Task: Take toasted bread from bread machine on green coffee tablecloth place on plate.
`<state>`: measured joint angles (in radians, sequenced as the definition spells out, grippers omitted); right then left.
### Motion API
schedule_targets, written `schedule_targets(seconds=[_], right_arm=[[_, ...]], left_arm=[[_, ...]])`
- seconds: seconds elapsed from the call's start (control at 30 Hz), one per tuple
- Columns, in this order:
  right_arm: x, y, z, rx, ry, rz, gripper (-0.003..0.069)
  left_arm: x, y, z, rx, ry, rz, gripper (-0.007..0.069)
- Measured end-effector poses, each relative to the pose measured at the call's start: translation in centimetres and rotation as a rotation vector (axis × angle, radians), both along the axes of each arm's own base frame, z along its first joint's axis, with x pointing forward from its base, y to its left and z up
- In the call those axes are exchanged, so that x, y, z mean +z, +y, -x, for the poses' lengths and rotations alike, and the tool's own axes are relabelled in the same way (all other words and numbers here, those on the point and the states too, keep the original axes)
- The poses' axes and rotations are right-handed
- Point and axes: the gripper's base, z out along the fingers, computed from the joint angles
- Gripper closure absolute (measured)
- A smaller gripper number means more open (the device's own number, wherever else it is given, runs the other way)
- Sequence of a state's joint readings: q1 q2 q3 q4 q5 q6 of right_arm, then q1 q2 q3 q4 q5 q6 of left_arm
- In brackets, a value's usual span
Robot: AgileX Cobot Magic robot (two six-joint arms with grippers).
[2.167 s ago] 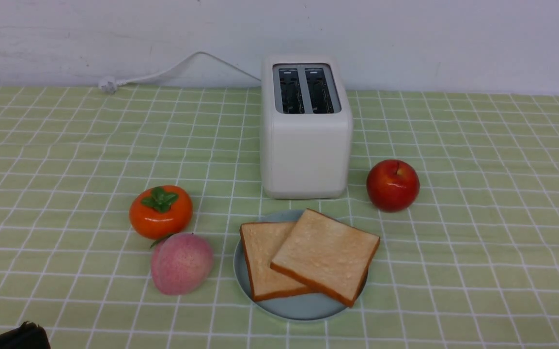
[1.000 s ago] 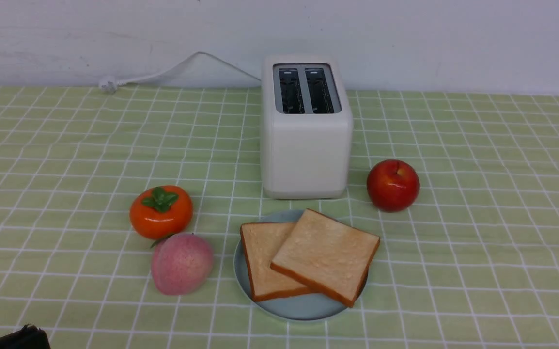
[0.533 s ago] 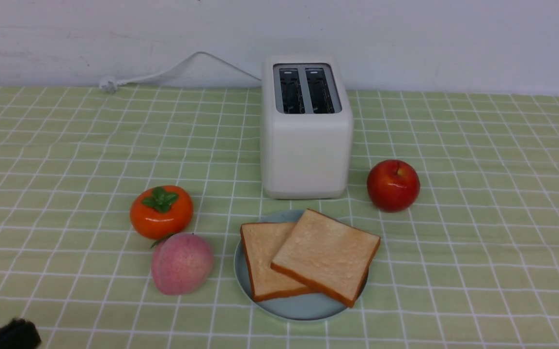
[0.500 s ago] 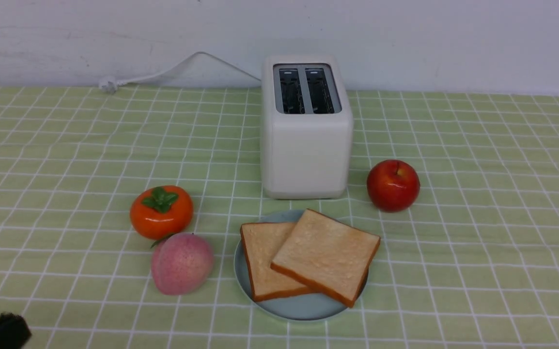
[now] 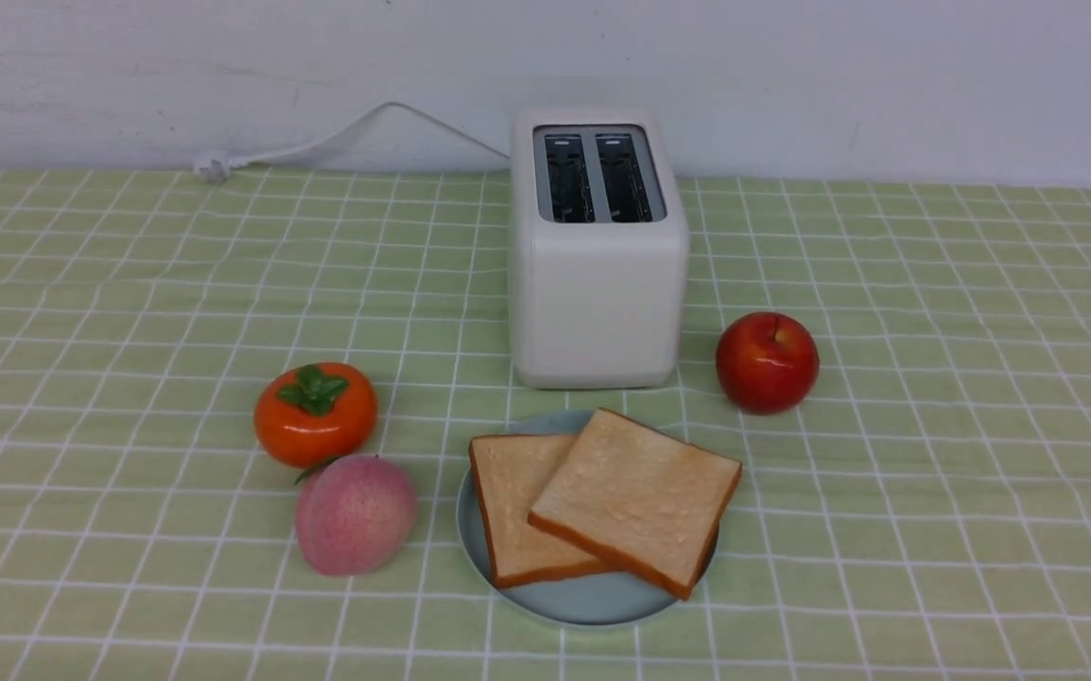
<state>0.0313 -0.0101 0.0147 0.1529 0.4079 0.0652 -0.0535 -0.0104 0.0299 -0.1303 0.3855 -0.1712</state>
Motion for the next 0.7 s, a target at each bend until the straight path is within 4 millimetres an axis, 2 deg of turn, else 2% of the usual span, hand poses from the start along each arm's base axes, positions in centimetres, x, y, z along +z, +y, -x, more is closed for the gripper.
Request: schedule_targets(seconds=[0.7], right_arm=[[0.0,0.0,0.0,0.001,0.0,0.003,0.0624]], left_arm=[[0.0,0.1,-0.01,0.003,-0.002,-0.026,0.0637]])
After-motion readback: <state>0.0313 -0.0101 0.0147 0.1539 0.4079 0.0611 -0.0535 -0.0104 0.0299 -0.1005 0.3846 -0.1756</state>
